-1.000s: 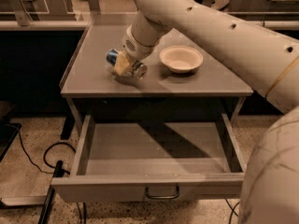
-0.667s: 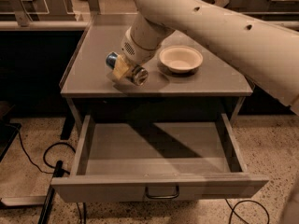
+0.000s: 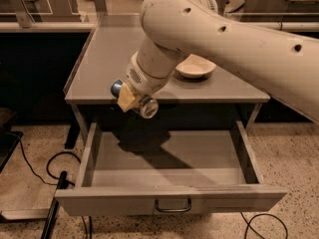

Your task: Place redbull can into top drawer

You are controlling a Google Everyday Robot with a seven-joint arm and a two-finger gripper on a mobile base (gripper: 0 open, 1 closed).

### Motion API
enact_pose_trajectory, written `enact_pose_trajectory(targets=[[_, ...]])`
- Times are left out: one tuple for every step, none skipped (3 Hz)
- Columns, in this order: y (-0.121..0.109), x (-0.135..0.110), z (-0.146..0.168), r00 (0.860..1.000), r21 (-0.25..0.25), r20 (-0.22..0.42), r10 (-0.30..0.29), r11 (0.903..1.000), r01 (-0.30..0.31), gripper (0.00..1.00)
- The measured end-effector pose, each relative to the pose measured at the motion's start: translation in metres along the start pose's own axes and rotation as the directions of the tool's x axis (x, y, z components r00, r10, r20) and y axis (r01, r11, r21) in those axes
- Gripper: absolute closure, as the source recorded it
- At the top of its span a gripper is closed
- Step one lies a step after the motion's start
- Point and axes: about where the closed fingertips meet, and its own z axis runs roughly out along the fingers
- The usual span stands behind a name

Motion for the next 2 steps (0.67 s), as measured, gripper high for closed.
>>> enact_pose_trajectory(targets=[[0.010, 0.014, 0.002, 1.000, -0.039, -0.012, 0.005, 0.9992, -0.005, 1.00], [0.034, 0.053, 0.007, 0.997, -0.111, -0.060, 0.044, 0.9925, -0.051, 1.00]])
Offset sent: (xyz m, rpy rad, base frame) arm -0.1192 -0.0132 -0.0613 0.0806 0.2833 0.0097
